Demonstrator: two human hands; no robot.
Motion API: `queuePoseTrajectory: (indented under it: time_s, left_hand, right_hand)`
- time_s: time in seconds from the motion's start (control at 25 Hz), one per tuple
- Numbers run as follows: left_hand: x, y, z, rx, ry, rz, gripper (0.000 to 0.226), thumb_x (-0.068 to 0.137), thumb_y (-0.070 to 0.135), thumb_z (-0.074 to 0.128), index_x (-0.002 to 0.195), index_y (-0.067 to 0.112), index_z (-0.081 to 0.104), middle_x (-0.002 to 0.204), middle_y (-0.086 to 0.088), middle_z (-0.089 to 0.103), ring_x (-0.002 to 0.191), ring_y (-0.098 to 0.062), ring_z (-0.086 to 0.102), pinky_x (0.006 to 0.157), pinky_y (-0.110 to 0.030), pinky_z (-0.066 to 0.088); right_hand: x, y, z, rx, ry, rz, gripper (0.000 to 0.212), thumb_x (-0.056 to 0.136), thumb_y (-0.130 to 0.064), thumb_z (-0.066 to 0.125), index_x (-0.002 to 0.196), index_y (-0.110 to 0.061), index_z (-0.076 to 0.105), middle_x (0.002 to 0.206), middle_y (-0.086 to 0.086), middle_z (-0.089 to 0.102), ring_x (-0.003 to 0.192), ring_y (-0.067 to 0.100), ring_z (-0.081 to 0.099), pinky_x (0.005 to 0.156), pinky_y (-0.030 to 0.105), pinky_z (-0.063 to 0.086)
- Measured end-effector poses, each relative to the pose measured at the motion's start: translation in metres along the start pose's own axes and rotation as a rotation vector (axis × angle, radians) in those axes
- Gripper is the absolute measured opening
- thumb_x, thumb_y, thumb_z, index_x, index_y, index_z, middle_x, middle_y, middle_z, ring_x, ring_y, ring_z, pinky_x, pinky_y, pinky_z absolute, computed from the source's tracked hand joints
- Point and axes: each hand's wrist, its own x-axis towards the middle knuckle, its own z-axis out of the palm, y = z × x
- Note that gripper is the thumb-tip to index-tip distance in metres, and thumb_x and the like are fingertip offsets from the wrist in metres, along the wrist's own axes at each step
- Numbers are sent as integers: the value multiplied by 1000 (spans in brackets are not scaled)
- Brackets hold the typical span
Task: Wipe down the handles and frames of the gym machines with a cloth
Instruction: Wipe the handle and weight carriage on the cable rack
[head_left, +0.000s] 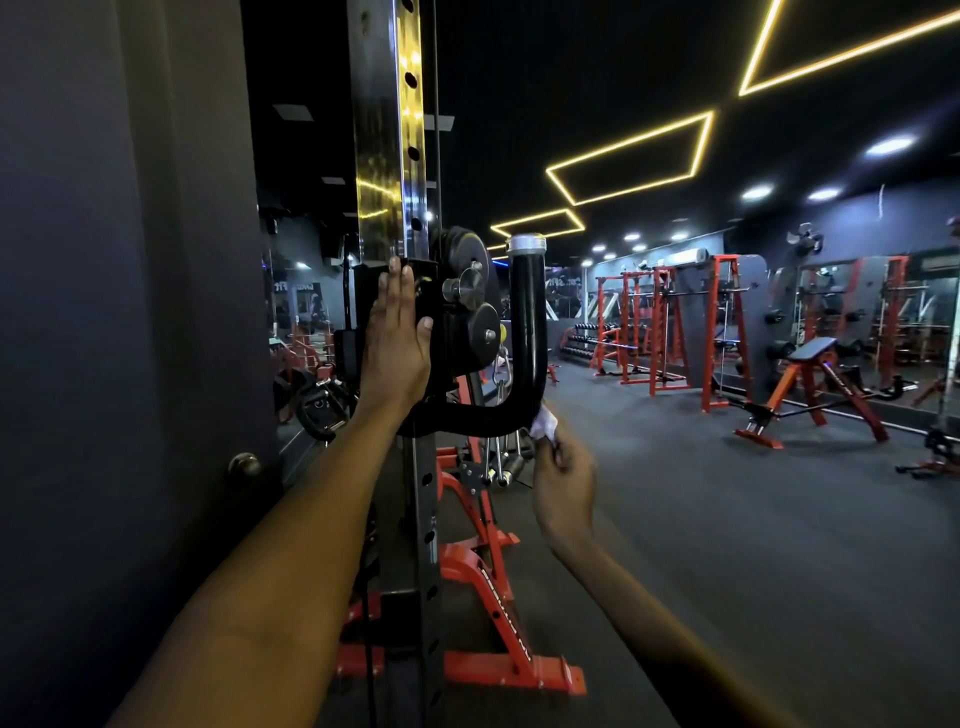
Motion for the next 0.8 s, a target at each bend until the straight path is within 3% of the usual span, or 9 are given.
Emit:
queuePoseTrajectory:
  time_s: [0.08,0.12,0.2,0.28,0.36,0.44,0.52,0.68,0.8]
  left_hand:
    - [0,0,0,-7,2,-1,61,104,25,31,153,16,-4,161,2,-10,147,-13,-11,121,-33,0]
    - [0,0,0,-7,2,0,61,104,25,31,153,16,-4,161,2,-11,147,-12,-11,121,-34,0]
    - [-1,-1,0,20,1,9,62,104,27,30,153,15,-5,161,1,-12,147,-13,-13,121,-34,-2]
    - [-2,-1,1,92,11,18,63,104,32,30,153,13,-5,161,-2,-12,147,-14,-13,120,-34,-6]
    - [-3,0,2,144,25,21,64,103,36,29,153,12,-5,161,-5,-11,148,-16,-12,119,-33,-9]
    - [-3,-1,2,150,19,25,64,103,36,28,153,12,-5,161,-5,-11,148,-15,-12,119,-32,-10]
    - [-3,-2,2,142,12,28,63,104,34,28,153,12,-4,161,-4,-11,147,-15,-13,119,-33,-9]
    - [-4,-3,3,131,17,40,61,104,31,28,153,12,-4,161,-4,-11,147,-15,-13,120,-35,-6]
    - [-4,-3,1,123,18,44,60,104,29,28,153,11,-2,161,-5,-10,148,-16,-11,120,-34,-5]
  right_hand:
    - [14,-5,-8,-17,62,14,30,96,-6,47,121,-13,61,102,12,69,85,17,66,65,16,51]
    - [25,-17,-12,-24,122,-41,33,96,-2,46,124,-13,58,110,11,67,92,22,64,75,24,53]
    - [52,-46,-17,-135,162,-352,46,92,10,41,134,-7,45,134,3,49,122,13,49,102,23,42]
    - [81,-61,-18,-430,7,-763,58,86,16,38,140,-6,38,145,4,35,138,13,27,115,23,24]
    - [100,-53,-23,-724,-234,-1058,61,82,18,43,139,-4,38,147,11,34,141,19,21,117,26,18]
    - [99,-33,-31,-828,-329,-1120,57,83,17,44,137,0,39,146,13,36,140,24,25,117,34,22]
    - [82,-14,-39,-821,-314,-1133,50,87,14,39,136,0,41,144,14,38,139,26,29,115,41,26]
    - [23,21,-15,-1010,-303,-1252,43,98,2,23,126,0,55,131,19,55,129,31,44,109,43,32]
    - [13,36,28,-1154,-312,-1232,35,93,-5,40,122,0,60,128,19,57,127,32,47,113,43,23]
